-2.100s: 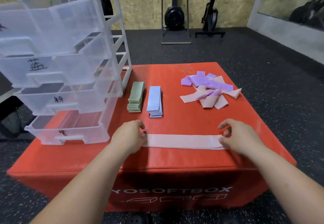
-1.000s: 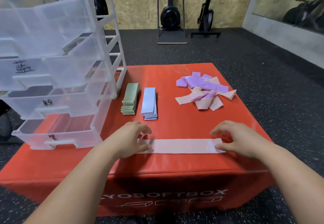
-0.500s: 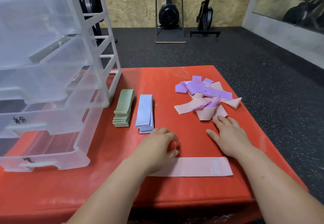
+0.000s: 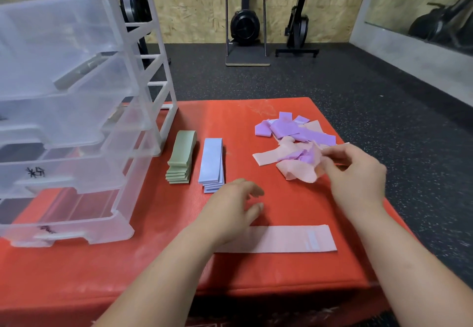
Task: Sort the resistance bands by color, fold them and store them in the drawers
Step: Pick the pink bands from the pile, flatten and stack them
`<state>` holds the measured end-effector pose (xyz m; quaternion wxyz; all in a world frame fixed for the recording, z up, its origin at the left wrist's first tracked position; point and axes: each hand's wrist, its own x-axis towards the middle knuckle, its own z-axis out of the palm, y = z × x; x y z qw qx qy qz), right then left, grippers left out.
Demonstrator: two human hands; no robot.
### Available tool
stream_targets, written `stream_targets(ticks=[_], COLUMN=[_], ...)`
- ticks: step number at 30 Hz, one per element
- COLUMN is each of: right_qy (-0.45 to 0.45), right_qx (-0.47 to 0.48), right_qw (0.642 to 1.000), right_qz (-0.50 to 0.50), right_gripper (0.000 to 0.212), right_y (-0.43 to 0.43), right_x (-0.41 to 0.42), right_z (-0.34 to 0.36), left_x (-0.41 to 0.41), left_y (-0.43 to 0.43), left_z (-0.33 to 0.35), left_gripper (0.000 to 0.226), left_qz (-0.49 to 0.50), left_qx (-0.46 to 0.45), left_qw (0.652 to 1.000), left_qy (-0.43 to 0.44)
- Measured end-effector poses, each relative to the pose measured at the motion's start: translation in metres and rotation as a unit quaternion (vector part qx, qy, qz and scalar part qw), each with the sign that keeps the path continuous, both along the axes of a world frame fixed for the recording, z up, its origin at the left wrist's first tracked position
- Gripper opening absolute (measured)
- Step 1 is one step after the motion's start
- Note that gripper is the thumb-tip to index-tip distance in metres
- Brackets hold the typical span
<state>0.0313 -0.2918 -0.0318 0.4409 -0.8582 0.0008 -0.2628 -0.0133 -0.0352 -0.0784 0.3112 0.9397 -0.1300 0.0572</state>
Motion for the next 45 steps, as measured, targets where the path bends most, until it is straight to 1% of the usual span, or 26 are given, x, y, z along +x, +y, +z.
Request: stream_targets(ticks=[2,3,6,7,9,11,12,14,16,17,18,20,22,23,24,25,26,28,30,34,36,39,42,45], right_qy=[-0.004,-0.007,-0.002,0.013,0.054,0.091,0.105,0.126,0.128,0.122,0.116,0.101,0.078,0.068,0.062,0.063,0.065,0.063,0.057,0.042,0.048,0.049,0.077,0.111], right_qx=[0.058,0.070,0.067,0.075,0.092,0.083,0.075,0.081,0.082,0.056,0.009,-0.088,-0.151,-0.177,-0.198,-0.211,-0.216,-0.211,-0.213,-0.231,-0.227,-0.211,-0.194,-0.221], right_qw=[0.997,0.995,0.987,0.983,0.973,0.963,0.957,0.949,0.955,0.964,0.972,0.970,0.952,0.940,0.929,0.920,0.914,0.914,0.923,0.928,0.932,0.935,0.936,0.936], right_qz=[0.047,0.072,0.146,0.167,0.206,0.241,0.258,0.278,0.254,0.228,0.205,0.201,0.254,0.283,0.308,0.326,0.338,0.341,0.316,0.289,0.277,0.280,0.284,0.250], right_gripper=[0.009,0.010,0.019,0.020,0.020,0.022,0.024,0.027,0.028,0.027,0.028,0.035,0.049,0.054,0.058,0.061,0.064,0.067,0.061,0.030,0.022,0.020,0.022,0.025], right_y=[0.011,0.017,0.033,0.038,0.047,0.053,0.053,0.050,0.041,0.035,0.030,0.022,0.022,0.025,0.028,0.032,0.035,0.039,0.039,0.033,0.031,0.025,0.020,0.011], right_x=[-0.016,-0.024,-0.042,-0.047,-0.054,-0.058,-0.059,-0.055,-0.047,-0.042,-0.037,-0.031,-0.028,-0.028,-0.027,-0.027,-0.026,-0.023,-0.020,-0.010,-0.007,-0.004,-0.006,-0.005], right_z=[0.005,0.006,0.002,-0.001,-0.008,-0.014,-0.016,-0.016,-0.017,-0.018,-0.019,-0.022,-0.024,-0.024,-0.024,-0.025,-0.025,-0.028,-0.029,-0.028,-0.029,-0.029,-0.024,-0.025], left_x=[-0.004,-0.006,-0.011,-0.012,-0.015,-0.016,-0.016,-0.013,-0.009,-0.008,-0.007,-0.006,-0.005,-0.006,-0.008,-0.011,-0.013,-0.015,-0.016,-0.017,-0.017,-0.017,-0.016,-0.015], left_y=[-0.005,-0.008,-0.019,-0.023,-0.031,-0.034,-0.033,-0.027,-0.021,-0.018,-0.014,-0.008,-0.002,-0.001,-0.001,-0.002,-0.003,-0.003,-0.002,0.007,0.011,0.017,0.018,0.021], left_z=[0.005,0.007,0.013,0.015,0.019,0.019,0.017,0.012,0.010,0.010,0.009,0.010,0.011,0.013,0.016,0.020,0.024,0.028,0.030,0.034,0.036,0.035,0.037,0.044], left_gripper=[0.021,0.020,0.015,0.016,0.025,0.028,0.025,0.016,0.017,0.019,0.020,0.020,0.018,0.019,0.020,0.022,0.023,0.021,0.020,0.017,0.010,0.008,0.010,0.012], left_qz=[0.013,0.022,0.046,0.046,0.054,0.080,0.093,0.112,0.124,0.124,0.120,0.091,0.039,0.020,0.011,0.009,0.009,0.006,0.016,0.047,0.055,0.079,0.094,0.124], left_qx=[-0.050,-0.077,-0.186,-0.239,-0.342,-0.395,-0.404,-0.403,-0.376,-0.352,-0.324,-0.253,-0.123,-0.052,-0.001,0.023,0.027,0.023,0.012,-0.111,-0.138,-0.180,-0.251,-0.315], left_qw=[0.999,0.997,0.981,0.969,0.934,0.906,0.900,0.898,0.909,0.918,0.930,0.957,0.990,0.998,1.000,0.999,0.996,0.991,0.988,0.986,0.983,0.976,0.959,0.935], left_qy=[0.003,0.006,0.025,0.041,0.094,0.132,0.136,0.135,0.132,0.131,0.128,0.112,0.065,0.028,-0.012,-0.048,-0.080,-0.132,-0.153,-0.114,-0.108,-0.099,-0.087,-0.107])
